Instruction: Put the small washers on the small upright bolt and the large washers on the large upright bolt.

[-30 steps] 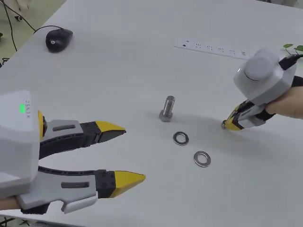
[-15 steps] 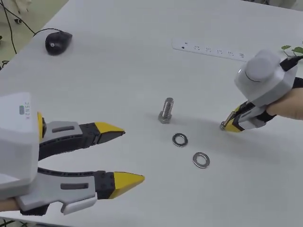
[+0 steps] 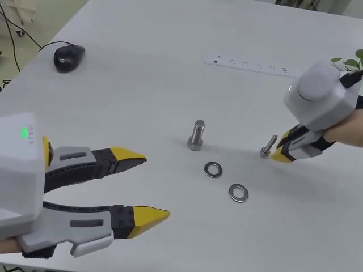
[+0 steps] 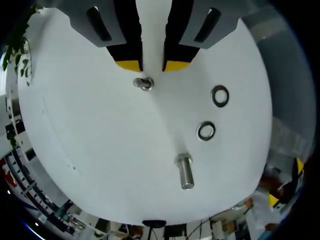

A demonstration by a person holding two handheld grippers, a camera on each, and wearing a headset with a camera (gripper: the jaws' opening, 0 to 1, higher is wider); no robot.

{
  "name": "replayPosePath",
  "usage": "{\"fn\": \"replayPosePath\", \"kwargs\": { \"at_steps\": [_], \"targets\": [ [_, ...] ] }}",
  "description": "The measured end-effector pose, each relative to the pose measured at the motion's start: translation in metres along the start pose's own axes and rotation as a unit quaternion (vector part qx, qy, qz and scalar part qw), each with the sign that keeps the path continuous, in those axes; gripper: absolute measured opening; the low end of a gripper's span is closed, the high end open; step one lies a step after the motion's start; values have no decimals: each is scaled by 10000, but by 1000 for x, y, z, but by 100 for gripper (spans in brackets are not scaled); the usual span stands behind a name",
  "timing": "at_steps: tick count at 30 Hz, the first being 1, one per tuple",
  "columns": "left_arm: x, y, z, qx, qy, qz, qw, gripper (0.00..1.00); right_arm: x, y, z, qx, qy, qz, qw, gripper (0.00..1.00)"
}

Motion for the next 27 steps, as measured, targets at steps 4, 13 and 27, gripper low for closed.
{"fn": "replayPosePath", "kwargs": {
  "at_steps": [4, 13, 27],
  "targets": [
    [3, 0, 3, -31, -4, -50, 10000, 46, -7, -5, 0, 12, 4, -33, 10000, 16],
    [6, 2, 7, -25, 13, -151, 9999, 46, -33, -1, -4, 58, 123, 118, 9998, 16],
    [11, 0, 17, -10, 81, -170, 9998, 46, -55, 10, -12, 87, 224, 324, 9992, 16]
  ]
}}
Point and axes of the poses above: the centre of the closed fingertips' face, and the gripper's own axes: z roughly backward along the fingers, x roughly to its right, y roughly out of its top, the point moved 4 cm from there along z, roughly backward along the fingers, and after that the axes turned 12 degrees about y, right-handed, at the moved point
